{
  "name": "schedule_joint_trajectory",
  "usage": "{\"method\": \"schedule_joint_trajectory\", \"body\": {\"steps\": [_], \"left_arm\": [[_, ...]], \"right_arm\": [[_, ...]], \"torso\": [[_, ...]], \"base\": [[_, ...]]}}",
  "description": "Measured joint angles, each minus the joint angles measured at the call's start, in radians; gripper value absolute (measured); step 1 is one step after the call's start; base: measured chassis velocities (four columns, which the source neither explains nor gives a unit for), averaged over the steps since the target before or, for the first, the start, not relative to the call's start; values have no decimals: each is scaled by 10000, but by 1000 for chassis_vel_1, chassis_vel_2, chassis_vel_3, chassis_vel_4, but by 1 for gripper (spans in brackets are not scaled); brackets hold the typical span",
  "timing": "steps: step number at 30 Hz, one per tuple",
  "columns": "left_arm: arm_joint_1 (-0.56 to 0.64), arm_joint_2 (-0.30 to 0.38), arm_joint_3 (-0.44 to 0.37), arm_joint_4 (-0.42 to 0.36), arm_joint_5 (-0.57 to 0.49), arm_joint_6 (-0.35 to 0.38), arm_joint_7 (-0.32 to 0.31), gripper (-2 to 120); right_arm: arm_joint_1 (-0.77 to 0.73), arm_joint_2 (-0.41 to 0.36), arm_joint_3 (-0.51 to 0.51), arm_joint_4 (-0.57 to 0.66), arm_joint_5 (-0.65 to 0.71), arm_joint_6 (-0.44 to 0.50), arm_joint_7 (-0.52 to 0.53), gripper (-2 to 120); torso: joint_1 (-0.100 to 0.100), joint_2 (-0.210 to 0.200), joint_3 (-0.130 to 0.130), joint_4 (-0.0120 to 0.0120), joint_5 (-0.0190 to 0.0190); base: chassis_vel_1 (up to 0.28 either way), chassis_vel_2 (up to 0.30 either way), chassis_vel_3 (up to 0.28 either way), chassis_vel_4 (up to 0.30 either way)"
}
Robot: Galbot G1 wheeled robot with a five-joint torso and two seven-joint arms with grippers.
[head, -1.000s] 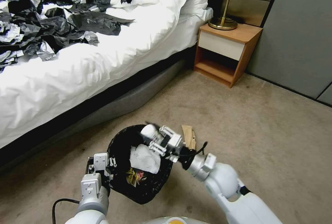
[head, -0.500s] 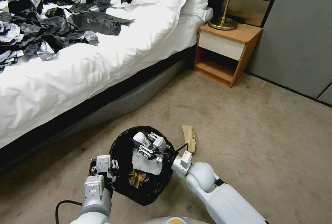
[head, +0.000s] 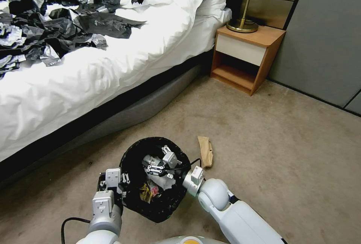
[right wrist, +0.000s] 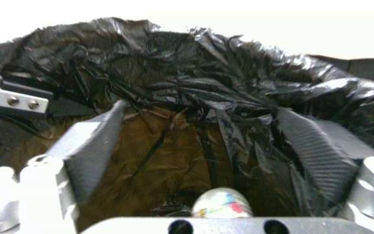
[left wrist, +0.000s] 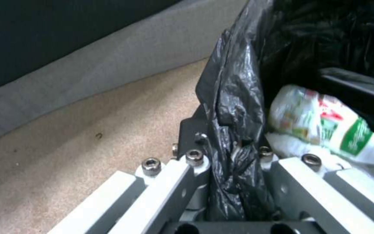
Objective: Pick up the trash bin, then pick up the garbage from the floor and place it into the trash bin.
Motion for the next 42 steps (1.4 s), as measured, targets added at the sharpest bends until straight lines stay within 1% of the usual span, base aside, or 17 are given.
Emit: {"method": "schedule_joint_trajectory", "body": {"steps": [2,7,10,11,14,15,16,17,19,20,21,23,24,27,29,35,42], "left_arm": [[-40,9,-23,10,-32,27,4,3],[-95,55,-75,26,-74,65,8,3],[-125,78,-95,55,-96,75,15,3],[-132,84,-113,68,-107,76,19,3],[-134,91,-131,78,-112,76,21,3],[-139,104,-167,91,-127,76,25,3],[-139,104,-167,91,-127,76,25,3],[-143,109,-185,91,-164,75,28,3],[-183,152,-281,92,-270,76,18,3],[-183,152,-281,92,-270,76,18,3],[-198,168,-314,92,-310,77,8,3],[-227,191,-358,82,-396,81,5,3],[-235,191,-372,73,-427,82,1,3],[-250,182,-389,60,-452,82,-6,3],[-246,177,-396,25,-468,82,-9,3],[-212,184,-427,-54,-485,82,-13,3],[-176,180,-447,-133,-508,91,-14,3]], "right_arm": [[-82,-104,92,265,11,0,0,98],[-250,-334,367,1033,80,0,12,100],[-462,-614,790,2243,142,0,233,100],[-600,-701,1035,2879,269,-3,589,100],[-744,-739,1238,3368,373,-23,884,100],[-1086,-749,1660,4350,422,-86,1465,100],[-1086,-749,1660,4350,422,-86,1465,100],[-1346,-693,1989,4862,253,-185,1809,100],[-2597,-423,3014,6129,-612,-340,2977,100],[-2597,-423,3014,6129,-612,-340,2977,100],[-3036,-327,3326,6335,-903,-344,3372,100],[-3957,-127,3785,6538,-1361,-262,4057,100],[-4424,-24,3948,6533,-1497,-218,4287,100],[-5002,135,4147,6357,-1654,-74,4483,100],[-5452,278,4301,6018,-1810,88,4544,100],[-5702,388,4384,5460,-1867,215,4566,100],[-4863,356,4406,4939,-1689,-92,4601,100]], "torso": [[0,0,0,0,1],[0,0,0,0,2],[0,0,0,-1,0],[0,0,0,0,1],[-1,0,0,1,0],[0,0,-1,-4,0],[0,0,-1,-4,0],[0,0,0,11,2],[0,1,-1,-5,-1],[0,1,-1,-5,-1],[0,1,-1,-3,6],[0,1,-2,-3,-3],[0,2,-1,-1,5],[0,1,-2,-1,-3],[0,1,-2,-2,1],[0,1,-1,0,0],[0,1,-1,0,-1]], "base": [[0,0,0,0],[0,0,0,0],[0,0,0,0],[0,0,0,0],[0,0,0,0],[0,0,0,0],[0,0,0,0],[0,0,0,0],[0,0,0,0],[0,0,0,0],[0,0,0,0],[0,0,0,0],[0,0,0,0],[0,0,0,0],[0,0,0,0],[0,0,0,0],[0,0,0,0]]}}
